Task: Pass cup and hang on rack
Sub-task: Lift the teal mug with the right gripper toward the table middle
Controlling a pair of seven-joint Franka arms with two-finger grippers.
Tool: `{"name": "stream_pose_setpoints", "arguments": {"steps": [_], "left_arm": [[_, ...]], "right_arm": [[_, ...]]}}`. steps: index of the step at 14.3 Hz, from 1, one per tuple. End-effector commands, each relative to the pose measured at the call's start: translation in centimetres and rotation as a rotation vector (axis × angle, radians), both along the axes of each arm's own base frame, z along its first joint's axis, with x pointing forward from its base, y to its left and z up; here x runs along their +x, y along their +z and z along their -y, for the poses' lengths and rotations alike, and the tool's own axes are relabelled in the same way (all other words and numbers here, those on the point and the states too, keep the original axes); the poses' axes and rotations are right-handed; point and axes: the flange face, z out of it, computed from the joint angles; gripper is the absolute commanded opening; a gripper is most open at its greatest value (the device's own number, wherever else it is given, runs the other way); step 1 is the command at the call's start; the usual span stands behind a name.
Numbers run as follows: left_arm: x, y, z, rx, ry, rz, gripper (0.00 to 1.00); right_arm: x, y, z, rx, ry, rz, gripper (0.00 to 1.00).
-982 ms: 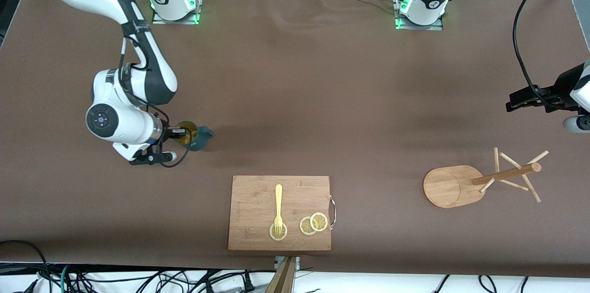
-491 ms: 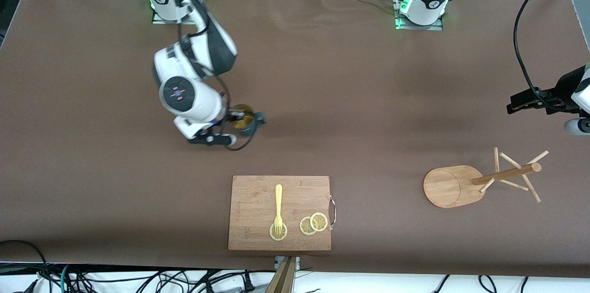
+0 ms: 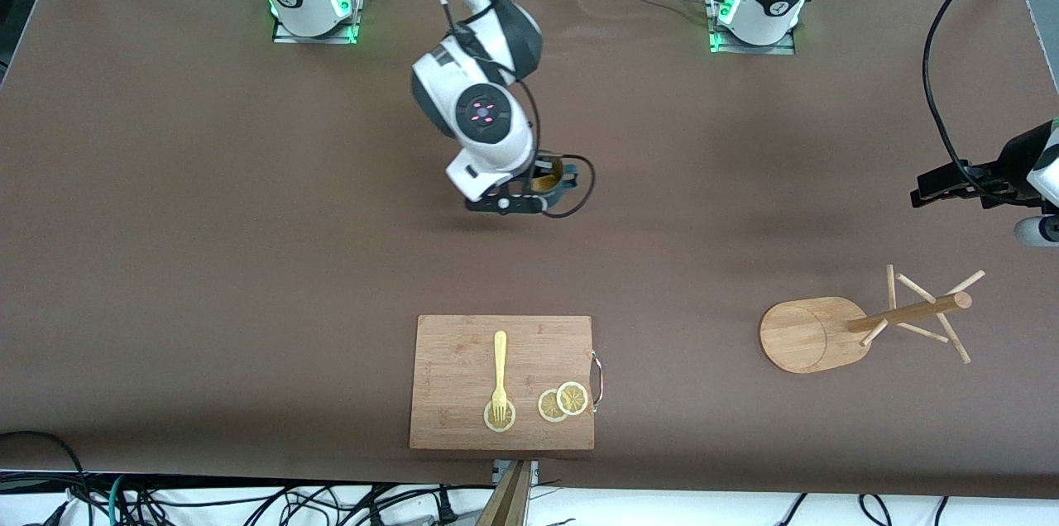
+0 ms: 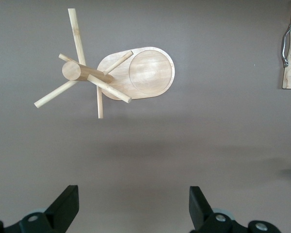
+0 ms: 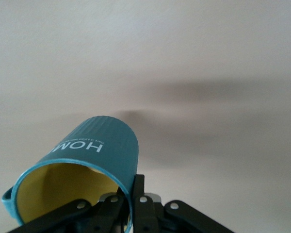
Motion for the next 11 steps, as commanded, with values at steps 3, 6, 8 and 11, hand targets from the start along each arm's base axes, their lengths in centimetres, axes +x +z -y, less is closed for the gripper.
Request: {"name": "stream_pose_setpoints", "arguments": {"steps": [3,6,8,11], "left_arm": [[0.5,0.0,-0.9,-0.028,0.007,-0.007,1.0],[0.5,-1.0,-1.7,-0.018,0.013,-0.023,1.0],[0.8,-2.2,-1.7,-0.027,0.017,-0.042,1.0],[0.7,-3.9,-0.4,-0.112,0.016,-0.078,1.0]], "right_arm": [[-3.4,-3.4,-7.3,0.012,-0.084,0.027,0.0],[-4.7,-5.2,-8.8,0.011,-0.102,0.054,0.0],[-4.7,-5.8,-8.9,0.003,-0.104,0.063,0.0],[-5.3,-6.7,-9.3,0.001,-0.101,0.064,0.0]]}}
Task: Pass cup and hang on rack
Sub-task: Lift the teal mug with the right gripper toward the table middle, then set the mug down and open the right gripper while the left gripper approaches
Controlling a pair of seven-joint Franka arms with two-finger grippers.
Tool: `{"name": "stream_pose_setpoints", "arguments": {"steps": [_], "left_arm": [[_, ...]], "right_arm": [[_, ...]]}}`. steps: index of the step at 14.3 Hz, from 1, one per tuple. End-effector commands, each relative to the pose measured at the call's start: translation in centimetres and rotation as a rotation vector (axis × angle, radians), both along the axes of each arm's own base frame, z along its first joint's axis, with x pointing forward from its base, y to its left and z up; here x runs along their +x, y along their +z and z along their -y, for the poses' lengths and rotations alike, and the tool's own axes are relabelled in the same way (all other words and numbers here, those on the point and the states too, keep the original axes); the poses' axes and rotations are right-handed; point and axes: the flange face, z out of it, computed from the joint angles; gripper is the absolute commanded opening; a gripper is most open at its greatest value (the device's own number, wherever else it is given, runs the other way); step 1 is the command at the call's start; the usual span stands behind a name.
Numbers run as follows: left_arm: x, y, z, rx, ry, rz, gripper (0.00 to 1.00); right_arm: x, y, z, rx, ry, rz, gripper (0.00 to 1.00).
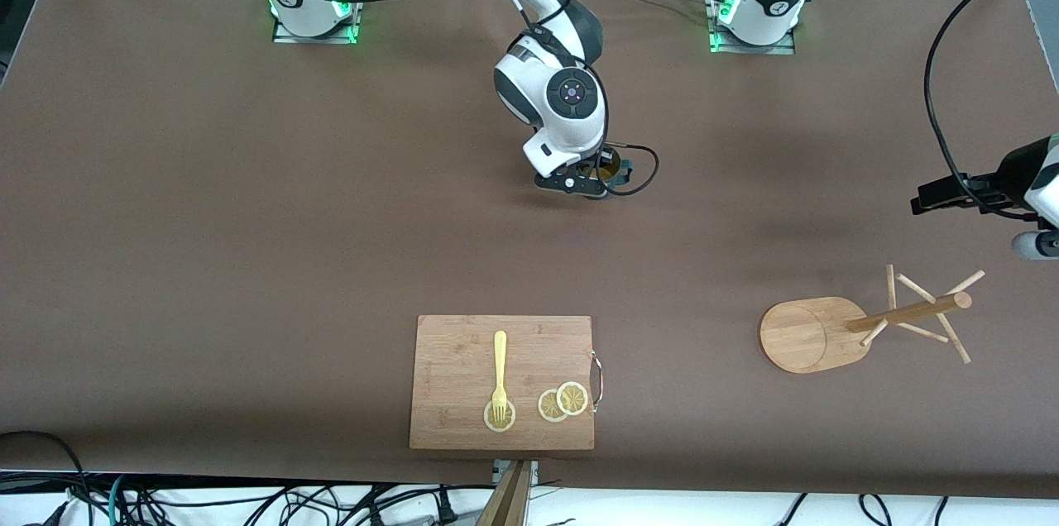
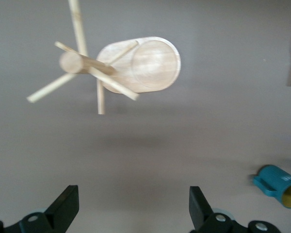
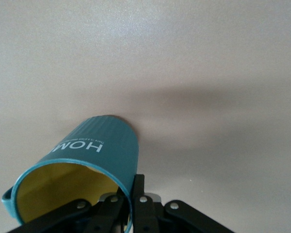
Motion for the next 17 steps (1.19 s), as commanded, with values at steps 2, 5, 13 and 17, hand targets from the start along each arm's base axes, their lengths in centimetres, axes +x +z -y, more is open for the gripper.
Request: {"name": "stream_pose_setpoints", "arguments": {"steps": [2,5,13,17], "left_arm": [[-0.4,-1.7,2.3,-0.107,-0.036,-0.045,1.0],[-0.6,-2.6,5.9,-0.149,-0.232,-0.053,1.0],[-3.7,-8.9,13.0,-0.329,-0.906,-0.112,1.0],[-5.4,-12.1,15.0,-0.395,-1.087,-0.12,1.0]], "right_arm": [[-0.2,-0.2,-1.0,0.0,-0.016,0.026,0.08],[-0.1,0.6,-1.1,0.007,-0.044,0.028,0.54],[3.8,13.0,2.2,0.084,-0.087,0.064,1.0],[9.8,21.0,12.3,0.048,-0.178,0.036,1.0]]}}
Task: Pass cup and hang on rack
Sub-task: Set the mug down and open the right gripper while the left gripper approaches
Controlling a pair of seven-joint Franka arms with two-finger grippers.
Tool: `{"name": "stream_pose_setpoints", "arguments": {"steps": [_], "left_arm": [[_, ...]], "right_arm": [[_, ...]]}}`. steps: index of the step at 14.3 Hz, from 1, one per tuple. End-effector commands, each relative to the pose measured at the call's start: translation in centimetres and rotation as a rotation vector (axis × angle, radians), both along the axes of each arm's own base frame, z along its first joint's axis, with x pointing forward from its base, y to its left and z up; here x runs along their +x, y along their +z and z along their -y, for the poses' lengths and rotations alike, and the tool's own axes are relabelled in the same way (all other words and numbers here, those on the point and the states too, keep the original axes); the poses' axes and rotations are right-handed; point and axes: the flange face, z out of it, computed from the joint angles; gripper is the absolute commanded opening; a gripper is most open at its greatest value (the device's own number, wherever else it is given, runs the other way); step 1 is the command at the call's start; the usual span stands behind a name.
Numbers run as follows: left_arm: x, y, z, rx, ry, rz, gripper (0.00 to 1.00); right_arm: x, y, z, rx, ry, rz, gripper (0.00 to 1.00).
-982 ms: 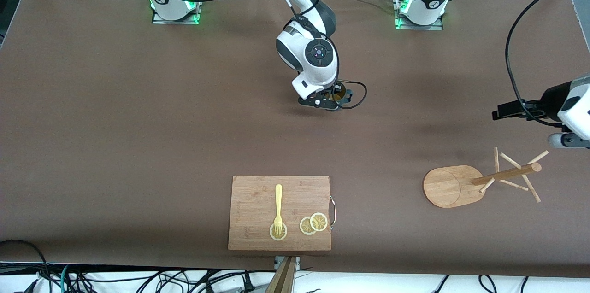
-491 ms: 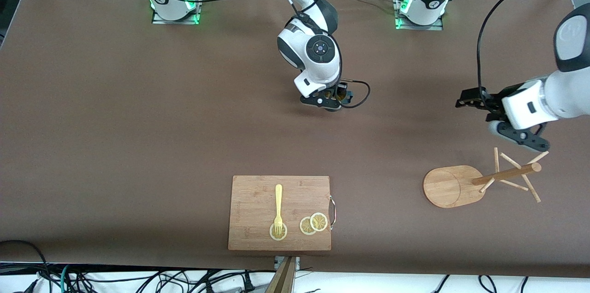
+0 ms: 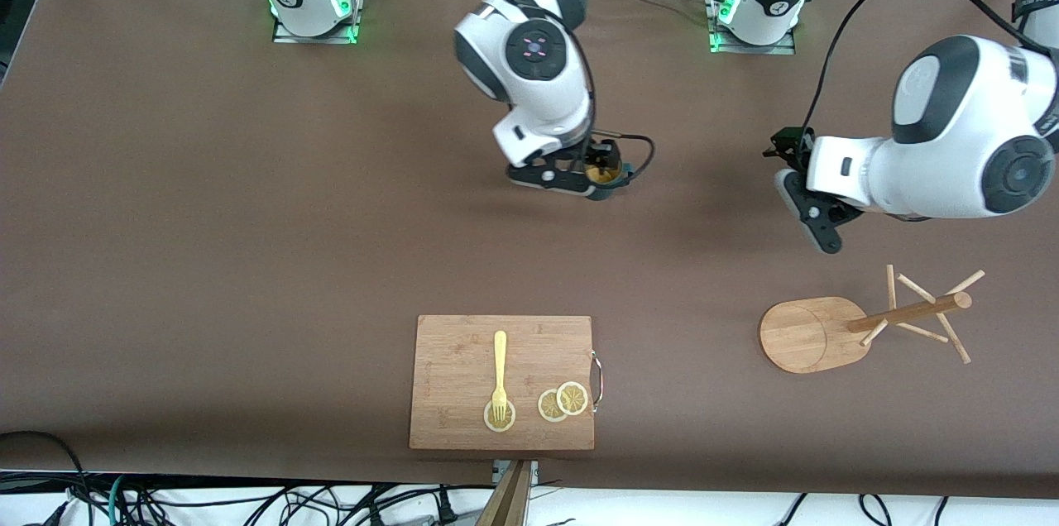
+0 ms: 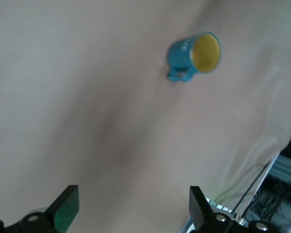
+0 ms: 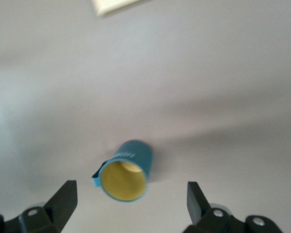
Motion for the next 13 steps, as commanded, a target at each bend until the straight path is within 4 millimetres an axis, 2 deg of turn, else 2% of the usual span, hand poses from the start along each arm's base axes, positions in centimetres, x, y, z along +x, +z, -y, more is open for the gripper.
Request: {"name": "stream_pose_setpoints", "arguments": {"steps": [1,2,4,5,8,10,11,12,13], "left_arm": [[-1.9,-1.8,0.2,-0.09,-0.094,0.02,1.0],[-2.4,-3.3,0.4,-0.129,-0.111,0.02,1.0],[-3.4,-6.6,0.8,-0.229,-0.159,0.044,1.0],[-4.0,-8.2,0.9,-0.287,-0.192,0.074,1.0],[-5.3,-12.6,0.7,-0.437,-0.332,0.205,1.0],[-6.3,-14.7,0.6,-0.51,-0.387,0.274,1.0],[-7.0,-15.9,0.6,-0.538,-0.397,0.305,1.0],[-7.5,-17.0,0.4,-0.563,-0.398,0.343,1.0],[-8.0,-18.2,0.4,-0.59,-0.396,0.379,1.0]], "right_arm": [[3.4,4.4,7.4,-0.007,-0.008,-0.029,1.0],[3.4,6.2,8.9,-0.014,0.035,-0.024,1.0],[4.4,9.0,13.4,-0.046,0.047,-0.025,1.0],[3.8,10.7,15.7,-0.056,0.083,-0.034,1.0],[1.7,14.6,25.2,-0.049,0.172,-0.043,1.0],[0.5,16.2,31.2,-0.026,0.214,-0.05,1.0],[0.9,16.3,34.0,-0.028,0.221,-0.07,1.0],[1.4,16.6,37.7,-0.027,0.217,-0.087,1.0],[1.8,16.7,39.9,-0.023,0.232,-0.089,1.0]]}}
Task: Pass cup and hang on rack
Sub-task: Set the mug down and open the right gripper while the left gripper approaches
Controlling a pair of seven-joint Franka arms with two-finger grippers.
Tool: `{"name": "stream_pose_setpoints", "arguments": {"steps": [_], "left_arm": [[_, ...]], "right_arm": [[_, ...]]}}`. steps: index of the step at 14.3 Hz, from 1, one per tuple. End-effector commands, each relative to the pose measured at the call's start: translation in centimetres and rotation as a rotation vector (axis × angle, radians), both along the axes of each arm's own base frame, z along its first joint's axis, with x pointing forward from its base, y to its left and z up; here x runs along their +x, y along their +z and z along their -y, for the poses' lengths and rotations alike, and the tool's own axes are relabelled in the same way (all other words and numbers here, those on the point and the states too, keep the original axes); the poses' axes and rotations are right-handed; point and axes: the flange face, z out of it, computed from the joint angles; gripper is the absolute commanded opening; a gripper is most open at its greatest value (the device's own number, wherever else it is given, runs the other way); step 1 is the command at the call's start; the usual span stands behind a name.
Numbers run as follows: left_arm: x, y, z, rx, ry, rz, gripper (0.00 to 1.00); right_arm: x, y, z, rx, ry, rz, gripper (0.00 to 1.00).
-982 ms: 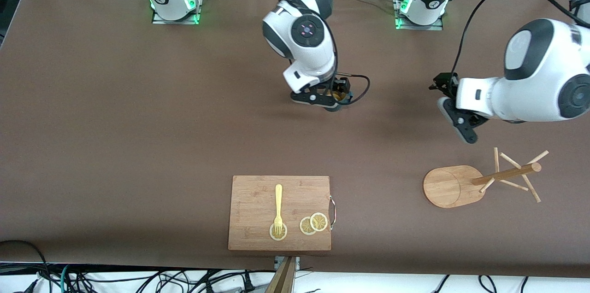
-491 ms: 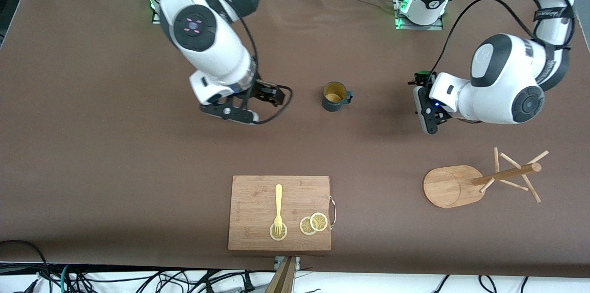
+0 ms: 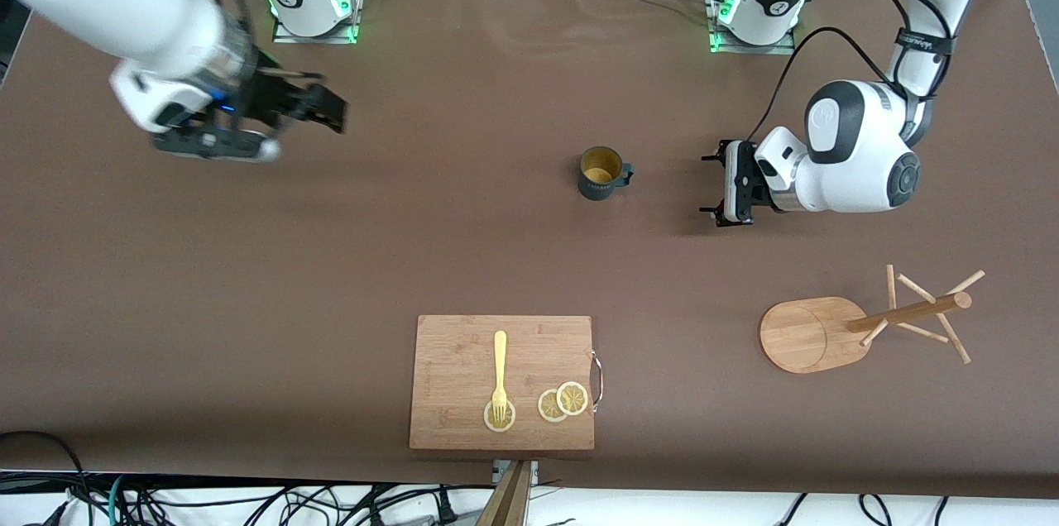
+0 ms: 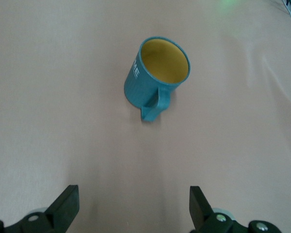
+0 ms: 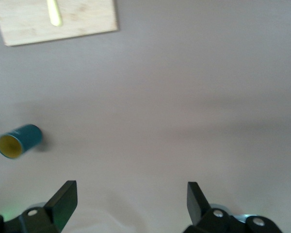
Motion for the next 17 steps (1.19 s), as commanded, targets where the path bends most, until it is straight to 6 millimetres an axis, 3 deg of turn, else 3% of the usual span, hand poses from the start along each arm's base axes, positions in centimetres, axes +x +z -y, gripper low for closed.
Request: {"name": "stream_pose_setpoints", "arguments": {"steps": [1,5,7,11,17], "left_arm": [[-2.4,-2.3,0.0,-0.098,-0.027,0.114,1.0],[-4.1,-6.4,2.2,-0.171,-0.042,0.214,1.0],[-4.9,-9.3,2.5,-0.211,-0.036,0.231,1.0],[-6.8,-13.0,4.2,-0.32,-0.007,0.29,1.0],[-8.0,-13.8,6.4,-0.356,0.041,0.262,1.0]], "right_arm": [[0.0,-0.6,6.5,-0.005,0.046,-0.016,1.0],[0.7,-0.6,11.1,-0.066,0.077,0.01,1.0],[1.1,-0.6,12.5,-0.099,0.123,0.025,1.0],[1.5,-0.6,12.0,-0.124,0.141,0.042,1.0],[1.9,-0.5,11.9,-0.121,0.144,0.049,1.0]]}}
